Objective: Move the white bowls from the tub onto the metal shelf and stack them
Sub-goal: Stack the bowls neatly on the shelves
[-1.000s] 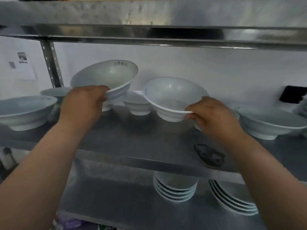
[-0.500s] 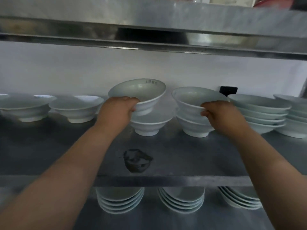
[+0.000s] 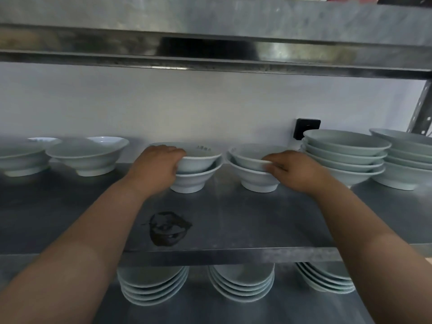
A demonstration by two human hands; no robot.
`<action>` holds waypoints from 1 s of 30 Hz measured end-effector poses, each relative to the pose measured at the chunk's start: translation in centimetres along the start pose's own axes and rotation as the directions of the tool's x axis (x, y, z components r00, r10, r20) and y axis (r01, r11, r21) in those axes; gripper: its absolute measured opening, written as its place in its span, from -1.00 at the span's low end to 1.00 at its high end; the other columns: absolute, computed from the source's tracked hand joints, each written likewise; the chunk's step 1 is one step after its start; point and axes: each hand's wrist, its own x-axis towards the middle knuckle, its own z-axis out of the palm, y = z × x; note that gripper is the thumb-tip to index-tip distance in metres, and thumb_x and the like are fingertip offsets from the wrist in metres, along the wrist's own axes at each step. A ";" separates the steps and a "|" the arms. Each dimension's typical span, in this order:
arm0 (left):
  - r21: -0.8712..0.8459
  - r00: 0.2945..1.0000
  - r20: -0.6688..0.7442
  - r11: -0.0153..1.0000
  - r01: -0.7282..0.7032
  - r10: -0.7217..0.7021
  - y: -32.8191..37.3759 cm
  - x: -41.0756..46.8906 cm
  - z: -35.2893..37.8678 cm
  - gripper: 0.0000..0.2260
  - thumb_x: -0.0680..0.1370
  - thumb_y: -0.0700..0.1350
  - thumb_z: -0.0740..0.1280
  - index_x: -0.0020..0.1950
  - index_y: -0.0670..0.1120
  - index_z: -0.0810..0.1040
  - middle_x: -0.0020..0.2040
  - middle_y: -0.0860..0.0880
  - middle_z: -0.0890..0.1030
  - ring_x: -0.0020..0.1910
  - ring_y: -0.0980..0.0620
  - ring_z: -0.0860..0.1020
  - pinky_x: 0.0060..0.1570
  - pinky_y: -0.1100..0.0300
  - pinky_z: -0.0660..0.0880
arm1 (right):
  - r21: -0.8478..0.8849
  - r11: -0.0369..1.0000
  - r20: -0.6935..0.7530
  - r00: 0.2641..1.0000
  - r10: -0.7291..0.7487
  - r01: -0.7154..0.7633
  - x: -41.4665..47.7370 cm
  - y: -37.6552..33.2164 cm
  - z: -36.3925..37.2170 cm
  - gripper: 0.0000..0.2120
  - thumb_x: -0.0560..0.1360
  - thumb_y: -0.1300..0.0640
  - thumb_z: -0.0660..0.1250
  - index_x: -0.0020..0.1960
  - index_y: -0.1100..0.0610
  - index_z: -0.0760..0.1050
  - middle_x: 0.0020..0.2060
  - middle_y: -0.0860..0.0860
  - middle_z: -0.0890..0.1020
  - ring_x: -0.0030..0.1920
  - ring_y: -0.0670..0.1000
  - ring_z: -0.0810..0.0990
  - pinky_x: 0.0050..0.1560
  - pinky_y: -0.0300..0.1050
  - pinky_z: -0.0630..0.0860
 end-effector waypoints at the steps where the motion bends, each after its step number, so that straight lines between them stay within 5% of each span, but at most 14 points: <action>1: -0.040 1.000 0.009 0.999 -0.007 0.007 0.1 0.0 -0.2 -0.67 0.39 -0.08 0.05 -0.06 -0.10 0.57 -0.17 -0.10 0.61 -0.15 -0.17 0.54 -0.20 0.07 0.40 | 0.020 1.000 -0.010 1.000 -0.016 0.017 -0.2 0.0 0.3 -0.70 0.59 -0.17 0.12 -0.11 -0.03 0.52 -0.29 -0.07 0.59 -0.16 0.01 0.58 -0.13 -0.03 0.51; 9: -0.037 1.000 0.001 0.999 0.030 -0.030 1.6 -0.7 1.1 -0.64 0.53 0.20 0.01 -0.22 0.00 0.43 -0.33 0.06 0.47 -0.26 -0.05 0.50 -0.27 0.10 0.32 | 0.000 1.000 -0.132 0.991 -0.029 0.029 0.1 0.4 2.2 -0.56 0.55 -0.29 0.12 -0.28 0.02 0.43 -0.45 -0.05 0.48 -0.34 0.01 0.49 -0.29 -0.04 0.45; 18: -0.123 0.993 -0.029 0.986 0.108 -0.113 2.3 -0.9 1.0 -0.65 0.52 0.21 0.09 -0.17 0.02 0.55 -0.28 0.07 0.58 -0.21 0.01 0.55 -0.24 0.14 0.35 | -0.075 0.997 -0.114 0.993 -0.003 -0.006 0.1 -0.5 2.0 -0.57 0.50 -0.28 0.09 -0.15 0.02 0.54 -0.24 -0.01 0.60 -0.13 0.09 0.56 -0.12 0.00 0.53; 21: -0.536 0.952 0.035 0.798 0.275 -0.305 2.4 -1.0 0.0 -0.86 0.57 0.05 0.29 -0.02 0.08 0.63 -0.07 0.17 0.66 -0.04 0.20 0.58 -0.05 0.33 0.42 | 0.041 0.998 -0.182 0.982 -0.047 0.056 1.1 -3.4 1.3 -0.67 0.53 -0.04 0.30 0.25 0.03 0.57 0.16 0.02 0.63 0.18 0.08 0.56 0.17 -0.05 0.48; 23: -0.703 0.901 0.003 0.639 0.310 -0.434 1.7 -1.1 -1.1 -0.86 0.57 0.01 0.30 0.06 0.11 0.64 0.03 0.19 0.66 0.06 0.24 0.58 0.09 0.32 0.43 | 0.234 0.968 -0.227 0.973 -0.041 0.095 2.5 -6.1 0.8 -0.67 0.54 0.01 0.34 0.29 0.00 0.54 0.21 -0.05 0.61 0.21 -0.03 0.54 0.22 -0.16 0.44; 27: -0.780 0.784 0.022 0.480 0.402 -0.621 -1.9 -2.6 -3.7 -0.80 0.51 0.11 0.29 0.07 0.16 0.64 0.05 0.20 0.65 0.09 0.22 0.58 0.20 0.25 0.45 | 0.650 0.758 -0.110 0.994 0.018 0.058 6.3 -12.2 0.2 -0.74 0.54 0.05 0.35 0.22 -0.07 0.57 0.11 -0.19 0.63 0.10 -0.24 0.57 0.10 -0.40 0.45; 30: -0.754 0.711 0.079 0.425 0.501 -0.699 -6.4 -5.9 -5.5 -0.74 0.45 0.20 0.27 0.05 0.21 0.63 0.05 0.23 0.64 0.12 0.16 0.58 0.27 0.05 0.49 | 0.755 0.654 -0.027 0.999 -0.020 0.034 9.8 -17.3 1.0 -0.76 0.52 0.03 0.35 0.18 -0.08 0.58 0.01 -0.17 0.66 0.05 -0.16 0.61 0.17 -0.14 0.54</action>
